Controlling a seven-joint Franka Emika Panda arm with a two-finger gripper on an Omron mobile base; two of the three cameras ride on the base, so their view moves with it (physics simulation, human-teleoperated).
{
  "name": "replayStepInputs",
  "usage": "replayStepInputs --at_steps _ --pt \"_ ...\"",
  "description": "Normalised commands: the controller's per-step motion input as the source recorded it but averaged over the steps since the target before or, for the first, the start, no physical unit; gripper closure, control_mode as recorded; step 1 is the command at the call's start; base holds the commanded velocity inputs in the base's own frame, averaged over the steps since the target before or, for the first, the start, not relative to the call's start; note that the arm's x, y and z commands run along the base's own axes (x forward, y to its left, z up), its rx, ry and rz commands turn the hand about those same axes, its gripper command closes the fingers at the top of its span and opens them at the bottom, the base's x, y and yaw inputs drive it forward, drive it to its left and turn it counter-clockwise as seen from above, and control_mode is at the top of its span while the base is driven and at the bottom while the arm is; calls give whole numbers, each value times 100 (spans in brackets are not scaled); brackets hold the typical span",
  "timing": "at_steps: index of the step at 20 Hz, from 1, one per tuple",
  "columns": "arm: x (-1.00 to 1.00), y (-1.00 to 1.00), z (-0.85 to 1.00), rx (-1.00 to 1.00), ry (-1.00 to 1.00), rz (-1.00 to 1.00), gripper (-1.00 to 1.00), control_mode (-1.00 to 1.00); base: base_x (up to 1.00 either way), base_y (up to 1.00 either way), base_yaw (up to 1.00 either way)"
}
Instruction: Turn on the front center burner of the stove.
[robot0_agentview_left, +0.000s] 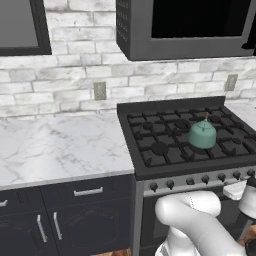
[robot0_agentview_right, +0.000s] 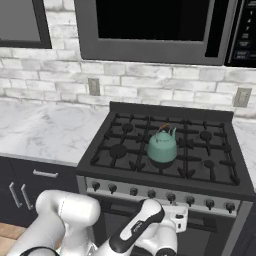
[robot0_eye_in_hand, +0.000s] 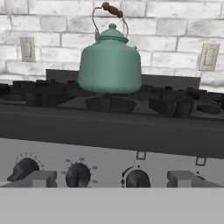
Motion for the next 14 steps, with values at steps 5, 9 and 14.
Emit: replayStepInputs --at_steps 5,9,14 --pt "1 0 -3 0 0 0 -100 -100 0 0 0" --pt "23 0 -22 0 0 0 -100 -100 0 0 0" --pt "27 -1 -26 0 0 0 -100 -100 0 0 0"
